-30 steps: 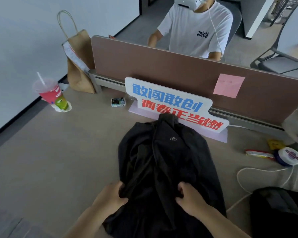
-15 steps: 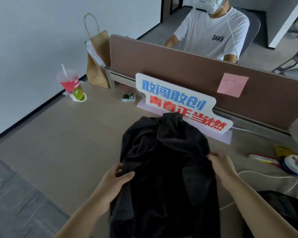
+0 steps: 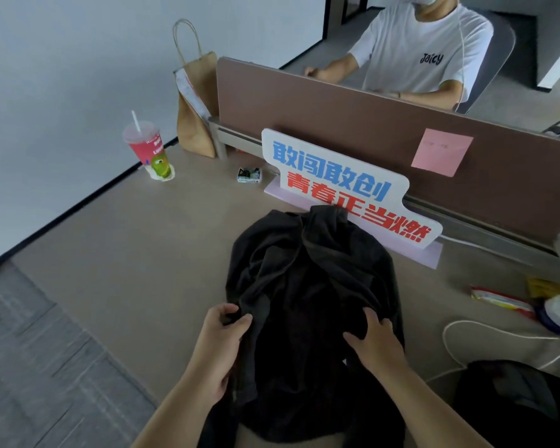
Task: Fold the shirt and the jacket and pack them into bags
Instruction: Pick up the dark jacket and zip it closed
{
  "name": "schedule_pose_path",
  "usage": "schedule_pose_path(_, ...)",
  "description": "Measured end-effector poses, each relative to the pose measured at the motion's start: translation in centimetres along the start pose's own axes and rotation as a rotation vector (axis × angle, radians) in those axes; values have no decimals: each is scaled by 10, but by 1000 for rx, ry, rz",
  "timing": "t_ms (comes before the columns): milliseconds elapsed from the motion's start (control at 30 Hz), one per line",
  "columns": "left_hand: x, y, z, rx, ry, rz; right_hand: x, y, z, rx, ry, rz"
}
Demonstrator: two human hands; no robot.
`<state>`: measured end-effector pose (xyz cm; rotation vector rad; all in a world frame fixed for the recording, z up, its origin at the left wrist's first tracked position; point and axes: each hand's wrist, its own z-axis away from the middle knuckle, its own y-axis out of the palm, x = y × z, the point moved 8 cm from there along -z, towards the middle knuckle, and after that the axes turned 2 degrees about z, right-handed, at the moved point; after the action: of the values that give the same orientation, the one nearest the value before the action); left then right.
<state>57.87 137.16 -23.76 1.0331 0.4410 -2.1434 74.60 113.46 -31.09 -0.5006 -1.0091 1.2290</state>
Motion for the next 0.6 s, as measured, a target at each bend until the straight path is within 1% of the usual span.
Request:
schedule_pose_path(67,-17,9,9,61,35,66,1,-11,-2,48,-57,-68)
schedule_pose_path(167,-48,30,22,213,106,225,14,-42,5,28,-224,-169)
schedule_pose_path(200,-58,35,25,257,140,250,21,-55,10,-9,-267,-188)
schedule_pose_path(267,-75,47,30,319,205,262,33,-86,21,-141,-350,-216)
schedule_pose_path(333,-92,58,35,330,289,227,43,-114,33,-269,-411,-300)
schedule_pose_path(433,-112,74,41,295,391,141,47,-145,50,-317,-350,-525)
schedule_pose_path(533,-119,81,41,252,433,71,51,-158,65,-354,-300,-648)
schedule_pose_path(600,-122,85,44,265,456,1,53,-162,76,-358,-259,-687)
